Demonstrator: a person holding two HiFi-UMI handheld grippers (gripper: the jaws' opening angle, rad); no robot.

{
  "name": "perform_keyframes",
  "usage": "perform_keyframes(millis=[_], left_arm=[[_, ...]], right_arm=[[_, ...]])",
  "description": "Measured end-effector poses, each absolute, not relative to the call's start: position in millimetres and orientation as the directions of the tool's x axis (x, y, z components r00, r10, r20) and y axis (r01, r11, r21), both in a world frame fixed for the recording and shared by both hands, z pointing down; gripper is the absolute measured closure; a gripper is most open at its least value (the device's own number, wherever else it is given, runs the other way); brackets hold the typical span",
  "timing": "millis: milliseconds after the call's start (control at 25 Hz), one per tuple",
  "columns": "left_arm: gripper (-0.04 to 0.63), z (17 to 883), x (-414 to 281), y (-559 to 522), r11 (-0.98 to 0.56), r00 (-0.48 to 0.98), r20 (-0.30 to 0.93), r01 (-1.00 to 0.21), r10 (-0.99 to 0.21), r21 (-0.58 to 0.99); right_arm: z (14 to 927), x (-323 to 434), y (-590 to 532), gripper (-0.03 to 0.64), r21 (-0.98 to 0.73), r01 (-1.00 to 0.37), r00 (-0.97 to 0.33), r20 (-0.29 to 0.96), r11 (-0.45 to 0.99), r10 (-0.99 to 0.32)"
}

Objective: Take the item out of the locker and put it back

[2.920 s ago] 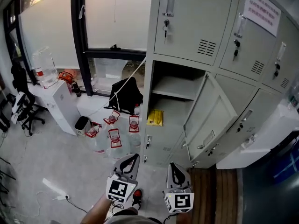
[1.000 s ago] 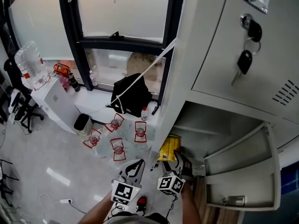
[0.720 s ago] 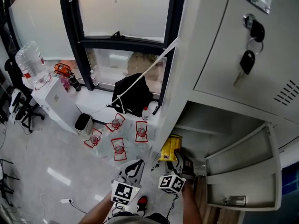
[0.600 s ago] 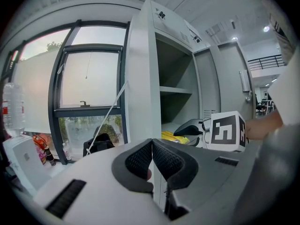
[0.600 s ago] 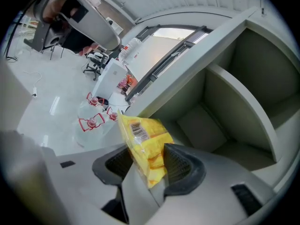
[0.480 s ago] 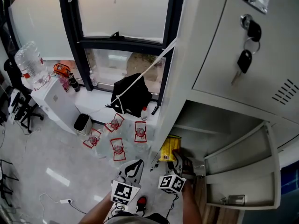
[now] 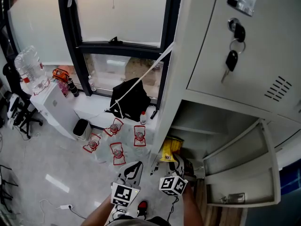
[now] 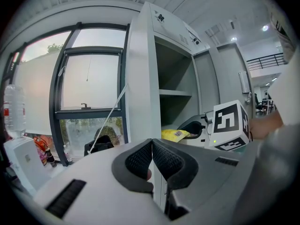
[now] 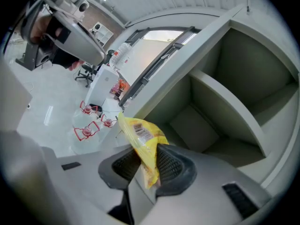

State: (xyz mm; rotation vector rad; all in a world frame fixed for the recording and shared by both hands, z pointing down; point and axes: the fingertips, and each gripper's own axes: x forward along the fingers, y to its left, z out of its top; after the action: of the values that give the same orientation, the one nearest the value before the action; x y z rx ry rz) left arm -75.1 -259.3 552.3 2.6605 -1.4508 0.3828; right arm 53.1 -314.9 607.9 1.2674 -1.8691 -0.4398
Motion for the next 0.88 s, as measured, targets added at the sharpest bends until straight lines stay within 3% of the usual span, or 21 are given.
perform_keyframes(millis=[480, 880], left_arm=[[0.574, 524, -68, -254, -0.559, 0.541, 0.189, -0.827, -0.819, -0.054], [0.574, 498, -47, -232, -0.594, 0.583, 0.136, -0.801, -0.801, -0.068]], right_arm=[[518, 76, -281, 0.522, 0.437, -0.859, -0.180, 0.229, 0.266, -0.957], [476, 100, -226, 0.523, 0.207, -0.963, -0.161, 0.083, 0.175, -0.983]])
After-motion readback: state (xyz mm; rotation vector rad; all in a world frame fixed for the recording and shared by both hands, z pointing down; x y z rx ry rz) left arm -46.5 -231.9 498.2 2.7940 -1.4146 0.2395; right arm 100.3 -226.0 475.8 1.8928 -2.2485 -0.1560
